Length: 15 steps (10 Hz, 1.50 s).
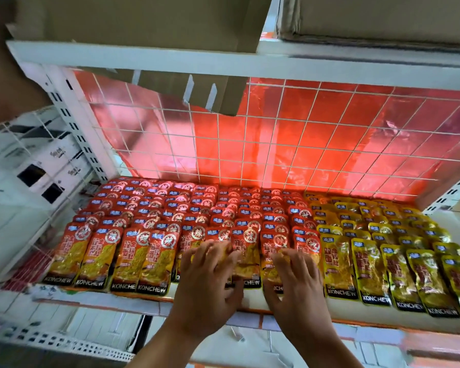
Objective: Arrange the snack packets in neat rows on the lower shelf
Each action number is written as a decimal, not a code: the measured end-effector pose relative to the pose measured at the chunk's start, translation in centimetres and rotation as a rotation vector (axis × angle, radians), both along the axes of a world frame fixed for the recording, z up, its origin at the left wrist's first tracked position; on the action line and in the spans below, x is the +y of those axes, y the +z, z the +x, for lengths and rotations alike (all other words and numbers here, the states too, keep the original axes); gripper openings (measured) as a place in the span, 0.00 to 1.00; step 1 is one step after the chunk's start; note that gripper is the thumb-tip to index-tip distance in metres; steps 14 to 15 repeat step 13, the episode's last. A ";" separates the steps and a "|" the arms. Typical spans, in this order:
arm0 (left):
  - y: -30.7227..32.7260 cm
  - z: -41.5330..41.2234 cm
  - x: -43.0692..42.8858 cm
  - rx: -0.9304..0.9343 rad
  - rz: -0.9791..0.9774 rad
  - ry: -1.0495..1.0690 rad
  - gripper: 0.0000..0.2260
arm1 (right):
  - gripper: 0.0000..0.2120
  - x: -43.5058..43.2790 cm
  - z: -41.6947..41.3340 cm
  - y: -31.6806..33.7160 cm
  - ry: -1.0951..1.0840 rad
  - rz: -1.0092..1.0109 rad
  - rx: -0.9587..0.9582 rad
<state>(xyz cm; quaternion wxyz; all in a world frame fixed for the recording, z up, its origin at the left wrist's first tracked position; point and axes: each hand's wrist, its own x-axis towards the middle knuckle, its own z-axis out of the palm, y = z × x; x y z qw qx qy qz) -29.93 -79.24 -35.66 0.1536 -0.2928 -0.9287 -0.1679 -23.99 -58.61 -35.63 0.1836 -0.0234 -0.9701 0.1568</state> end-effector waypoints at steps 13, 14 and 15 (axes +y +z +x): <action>-0.6 -1.8 -9.9 0.032 0.024 0.269 0.17 | 0.19 0.6 1.5 0.0 -0.117 0.021 0.091; -0.6 -1.8 -9.9 0.032 0.024 0.269 0.17 | 0.19 0.6 1.5 0.0 -0.117 0.021 0.091; -0.6 -1.8 -9.9 0.032 0.024 0.269 0.17 | 0.19 0.6 1.5 0.0 -0.117 0.021 0.091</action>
